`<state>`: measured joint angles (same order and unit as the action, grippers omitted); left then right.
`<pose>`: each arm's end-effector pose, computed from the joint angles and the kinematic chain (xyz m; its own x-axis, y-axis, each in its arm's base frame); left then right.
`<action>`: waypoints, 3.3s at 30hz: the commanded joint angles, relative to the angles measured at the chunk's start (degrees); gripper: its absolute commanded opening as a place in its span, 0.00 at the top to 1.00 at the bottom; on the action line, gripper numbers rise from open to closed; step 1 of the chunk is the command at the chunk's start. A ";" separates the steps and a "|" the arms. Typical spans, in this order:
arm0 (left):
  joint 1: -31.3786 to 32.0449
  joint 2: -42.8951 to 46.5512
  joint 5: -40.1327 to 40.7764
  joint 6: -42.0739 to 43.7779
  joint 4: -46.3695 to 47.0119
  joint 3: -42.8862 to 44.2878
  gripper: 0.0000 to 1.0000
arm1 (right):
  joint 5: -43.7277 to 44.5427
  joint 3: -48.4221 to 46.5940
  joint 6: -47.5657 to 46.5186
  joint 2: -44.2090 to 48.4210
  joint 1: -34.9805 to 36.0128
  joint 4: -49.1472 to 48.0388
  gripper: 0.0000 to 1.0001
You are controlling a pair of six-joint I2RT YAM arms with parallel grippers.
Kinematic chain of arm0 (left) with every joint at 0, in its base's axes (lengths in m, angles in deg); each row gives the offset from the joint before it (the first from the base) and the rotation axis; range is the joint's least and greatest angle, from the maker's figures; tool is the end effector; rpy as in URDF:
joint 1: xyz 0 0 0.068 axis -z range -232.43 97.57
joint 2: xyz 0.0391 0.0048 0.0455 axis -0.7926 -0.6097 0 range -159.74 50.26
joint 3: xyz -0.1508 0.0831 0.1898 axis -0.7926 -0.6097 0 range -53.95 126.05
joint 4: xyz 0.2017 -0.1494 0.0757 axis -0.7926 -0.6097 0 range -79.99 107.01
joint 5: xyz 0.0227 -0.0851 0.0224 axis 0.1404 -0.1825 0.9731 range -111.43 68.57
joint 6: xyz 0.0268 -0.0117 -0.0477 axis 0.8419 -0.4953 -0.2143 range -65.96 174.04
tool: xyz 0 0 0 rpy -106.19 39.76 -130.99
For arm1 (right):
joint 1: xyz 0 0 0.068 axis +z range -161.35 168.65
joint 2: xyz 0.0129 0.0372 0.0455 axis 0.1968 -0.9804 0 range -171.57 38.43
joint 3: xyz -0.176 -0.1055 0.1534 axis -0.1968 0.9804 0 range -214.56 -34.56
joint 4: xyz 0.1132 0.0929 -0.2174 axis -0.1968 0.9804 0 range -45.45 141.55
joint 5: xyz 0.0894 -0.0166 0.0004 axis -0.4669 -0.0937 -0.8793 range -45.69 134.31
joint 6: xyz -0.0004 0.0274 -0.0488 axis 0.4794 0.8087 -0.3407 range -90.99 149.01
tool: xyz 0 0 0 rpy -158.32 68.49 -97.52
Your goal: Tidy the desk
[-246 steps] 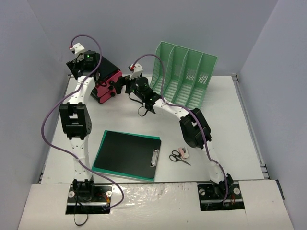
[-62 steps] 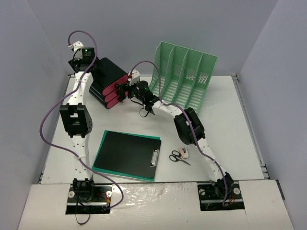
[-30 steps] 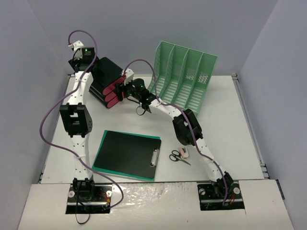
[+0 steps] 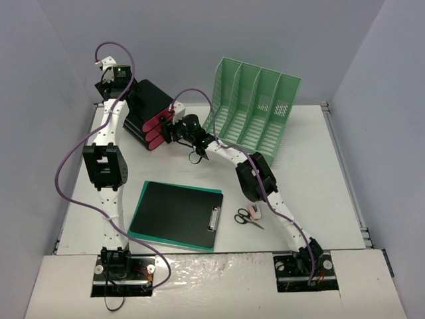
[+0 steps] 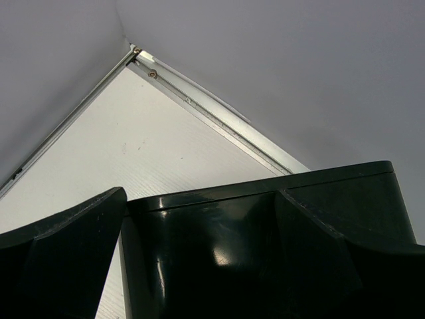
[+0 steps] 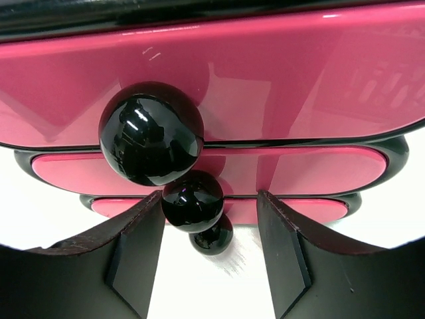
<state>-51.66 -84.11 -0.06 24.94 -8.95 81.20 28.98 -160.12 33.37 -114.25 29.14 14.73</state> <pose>0.5371 0.0068 0.3066 -0.2174 -0.4500 -0.8662 -0.4840 0.8203 -0.3047 0.4469 0.3950 0.1734 -0.0272 0.0733 -0.9969 -0.8274 0.5580 0.0636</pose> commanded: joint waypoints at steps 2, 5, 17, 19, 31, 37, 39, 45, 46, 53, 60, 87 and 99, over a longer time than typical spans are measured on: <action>0.54 -1.86 -2.47 3.35 -11.84 -1.91 0.10 | 0.83 -3.20 -1.28 3.00 -0.15 -4.11 0.47; 0.54 -1.80 -2.47 3.35 -11.84 -1.88 0.10 | 0.98 -2.97 -1.34 3.15 -0.15 -4.04 0.54; 0.45 -1.86 -2.56 3.35 -11.84 -2.26 0.10 | 1.36 -2.45 -2.34 4.76 -0.20 -2.51 0.67; 0.45 -1.90 -2.56 3.44 -11.91 -2.35 0.10 | 1.63 -1.54 -2.59 5.42 -0.15 -2.19 0.72; 0.45 -1.86 -2.53 3.35 -11.93 -3.05 0.10 | 3.20 5.31 -3.74 10.65 -0.47 -0.13 0.94; 0.37 -1.87 -2.48 3.34 -11.92 -3.50 0.10 | 3.85 9.47 -5.28 14.04 -0.68 0.88 1.00; 0.37 -1.95 -2.56 3.26 -11.84 -3.58 0.10 | 4.08 11.06 -5.68 15.82 -0.76 1.43 1.00; 0.37 -2.21 -2.64 2.93 -11.93 -3.76 0.10 | 4.52 16.44 -6.96 20.43 -0.76 3.44 1.00; 0.37 -2.22 -2.64 2.77 -11.93 -3.83 0.10 | 4.59 17.00 -7.07 21.07 -0.76 3.68 1.00; 0.51 -2.39 -2.82 2.33 -11.89 -4.58 0.10 | 5.08 21.58 -7.79 25.59 -0.76 5.99 1.00; 0.45 -2.39 -2.82 2.26 -11.84 -4.81 0.10 | 5.13 23.17 -8.84 27.08 -0.76 8.99 1.00; 0.02 -1.51 -3.17 1.86 -11.84 -6.43 0.10 | 5.49 24.22 -9.10 29.99 -0.94 18.90 0.44; -0.15 -1.36 -3.17 1.86 -11.84 -6.65 0.10 | 9.82 23.54 -8.04 33.31 -0.94 23.43 0.00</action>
<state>-51.76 -83.15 -0.43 24.85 -6.54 78.49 35.28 -133.56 24.62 -89.82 28.42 37.58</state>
